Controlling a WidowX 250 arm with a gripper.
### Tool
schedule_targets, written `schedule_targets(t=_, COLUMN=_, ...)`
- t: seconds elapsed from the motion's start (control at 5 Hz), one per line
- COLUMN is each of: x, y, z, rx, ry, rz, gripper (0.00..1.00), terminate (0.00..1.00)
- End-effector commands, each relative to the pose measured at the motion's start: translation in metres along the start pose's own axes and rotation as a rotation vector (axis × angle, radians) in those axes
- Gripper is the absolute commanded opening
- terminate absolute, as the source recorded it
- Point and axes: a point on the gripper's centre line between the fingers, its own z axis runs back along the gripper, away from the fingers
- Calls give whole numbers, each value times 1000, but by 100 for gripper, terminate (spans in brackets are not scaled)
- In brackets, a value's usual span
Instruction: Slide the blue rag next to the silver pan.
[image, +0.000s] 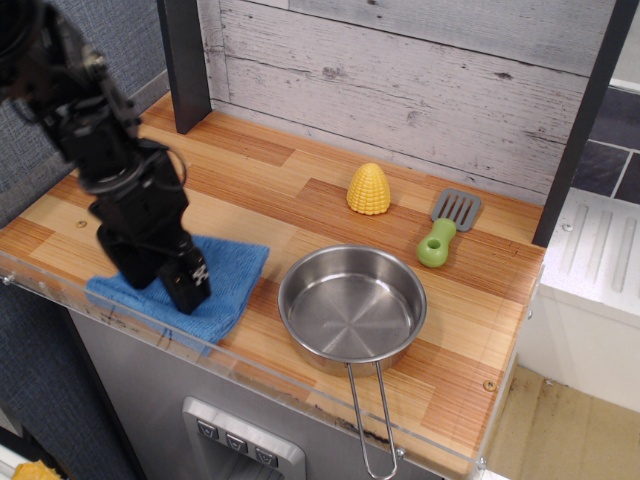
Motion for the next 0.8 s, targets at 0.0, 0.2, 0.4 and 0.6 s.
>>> schedule_targets(t=0.0, x=20, y=-15, z=25, rx=18, ry=-70, rz=-27, gripper=100, terminate=0)
schedule_targets(t=0.2, x=42, y=-22, z=53, rx=9, ry=-163, rz=-46, gripper=100, terminate=0)
schedule_targets(t=0.4, x=52, y=-19, z=56, rx=11, ry=-164, rz=-43, gripper=100, terminate=0)
schedule_targets(t=0.6, x=52, y=-7, z=60, rx=28, ry=-162, rz=-30, gripper=100, terminate=0)
